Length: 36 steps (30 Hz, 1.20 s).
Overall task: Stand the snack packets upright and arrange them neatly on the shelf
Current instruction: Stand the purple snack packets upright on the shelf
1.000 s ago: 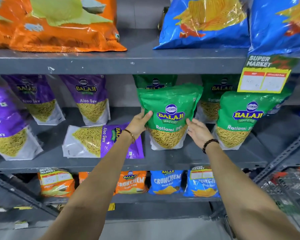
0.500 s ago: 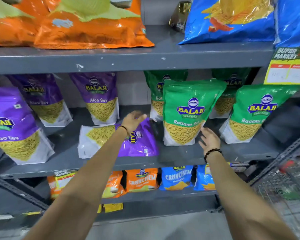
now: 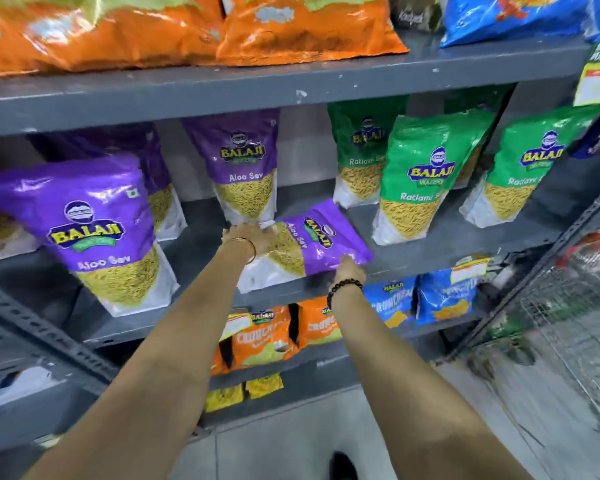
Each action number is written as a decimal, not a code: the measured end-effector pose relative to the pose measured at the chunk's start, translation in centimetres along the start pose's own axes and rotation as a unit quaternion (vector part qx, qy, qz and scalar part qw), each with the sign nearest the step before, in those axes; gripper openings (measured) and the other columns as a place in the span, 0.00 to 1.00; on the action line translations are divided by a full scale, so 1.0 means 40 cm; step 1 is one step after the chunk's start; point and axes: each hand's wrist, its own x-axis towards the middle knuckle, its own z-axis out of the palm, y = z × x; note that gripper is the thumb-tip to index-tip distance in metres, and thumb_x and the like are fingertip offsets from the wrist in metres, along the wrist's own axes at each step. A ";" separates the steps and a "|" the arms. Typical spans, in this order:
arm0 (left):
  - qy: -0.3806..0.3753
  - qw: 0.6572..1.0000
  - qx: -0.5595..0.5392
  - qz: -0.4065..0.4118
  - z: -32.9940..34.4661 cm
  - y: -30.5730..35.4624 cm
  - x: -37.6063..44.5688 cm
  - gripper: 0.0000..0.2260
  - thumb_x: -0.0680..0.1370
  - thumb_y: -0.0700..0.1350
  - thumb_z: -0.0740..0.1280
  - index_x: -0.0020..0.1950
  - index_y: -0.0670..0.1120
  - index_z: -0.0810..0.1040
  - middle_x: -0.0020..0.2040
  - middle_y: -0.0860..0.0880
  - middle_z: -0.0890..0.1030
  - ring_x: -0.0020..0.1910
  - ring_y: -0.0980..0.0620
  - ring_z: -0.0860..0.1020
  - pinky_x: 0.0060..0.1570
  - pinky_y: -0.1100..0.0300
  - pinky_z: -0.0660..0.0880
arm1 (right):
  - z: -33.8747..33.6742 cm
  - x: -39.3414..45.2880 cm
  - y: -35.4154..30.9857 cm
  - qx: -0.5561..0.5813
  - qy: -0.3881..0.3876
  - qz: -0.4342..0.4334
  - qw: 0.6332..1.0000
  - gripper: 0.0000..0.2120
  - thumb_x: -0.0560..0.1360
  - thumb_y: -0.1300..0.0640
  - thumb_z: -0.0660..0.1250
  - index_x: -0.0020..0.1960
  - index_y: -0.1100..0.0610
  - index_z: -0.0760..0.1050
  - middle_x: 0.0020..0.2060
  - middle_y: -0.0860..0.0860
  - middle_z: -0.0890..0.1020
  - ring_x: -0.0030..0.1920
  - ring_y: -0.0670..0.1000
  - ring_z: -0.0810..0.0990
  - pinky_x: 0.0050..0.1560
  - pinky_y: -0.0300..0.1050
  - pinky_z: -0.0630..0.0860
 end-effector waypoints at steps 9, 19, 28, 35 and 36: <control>-0.022 0.998 -0.060 -0.023 0.023 -0.076 -0.017 0.33 0.75 0.66 0.51 0.63 0.40 0.74 0.66 0.37 0.74 0.65 0.37 0.71 0.66 0.47 0.69 | 0.056 -0.175 -0.044 0.026 -0.110 0.118 0.987 0.08 0.76 0.54 0.60 0.54 0.53 0.69 0.54 0.58 0.80 0.46 0.57 0.79 0.50 0.49 0.74; -0.153 0.902 -0.397 -0.065 0.055 -0.141 -0.026 0.37 0.64 0.61 0.73 0.65 0.40 0.73 0.66 0.41 0.75 0.63 0.41 0.75 0.67 0.48 0.70 | 0.039 -0.112 -0.050 -0.027 -0.210 0.083 0.974 0.06 0.74 0.57 0.67 0.40 0.58 0.75 0.32 0.52 0.82 0.31 0.49 0.80 0.36 0.42 0.79; -0.186 0.818 -0.542 0.044 0.054 -0.174 -0.096 0.03 0.74 0.41 0.68 0.47 0.47 0.80 0.40 0.53 0.85 0.35 0.58 0.83 0.35 0.63 0.81 | -0.007 -0.071 -0.119 -0.010 -0.424 -0.007 0.905 0.29 0.58 0.57 0.78 0.57 0.60 0.76 0.48 0.55 0.85 0.48 0.52 0.84 0.57 0.53 0.78; -0.185 0.809 -0.526 0.188 -0.074 -0.194 -0.157 0.17 0.69 0.45 0.73 0.55 0.53 0.74 0.41 0.55 0.86 0.42 0.55 0.84 0.41 0.58 0.83 | 0.028 -0.139 -0.235 -0.004 -0.529 -0.061 0.847 0.27 0.49 0.51 0.83 0.46 0.55 0.83 0.41 0.51 0.87 0.42 0.48 0.86 0.46 0.45 0.82; -0.194 0.804 -0.524 0.202 -0.090 -0.200 -0.164 0.22 0.63 0.50 0.77 0.55 0.54 0.75 0.43 0.55 0.86 0.43 0.56 0.84 0.40 0.59 0.83 | 0.034 -0.147 -0.247 -0.006 -0.536 -0.065 0.842 0.26 0.48 0.51 0.83 0.44 0.55 0.84 0.41 0.50 0.87 0.42 0.47 0.86 0.46 0.44 0.82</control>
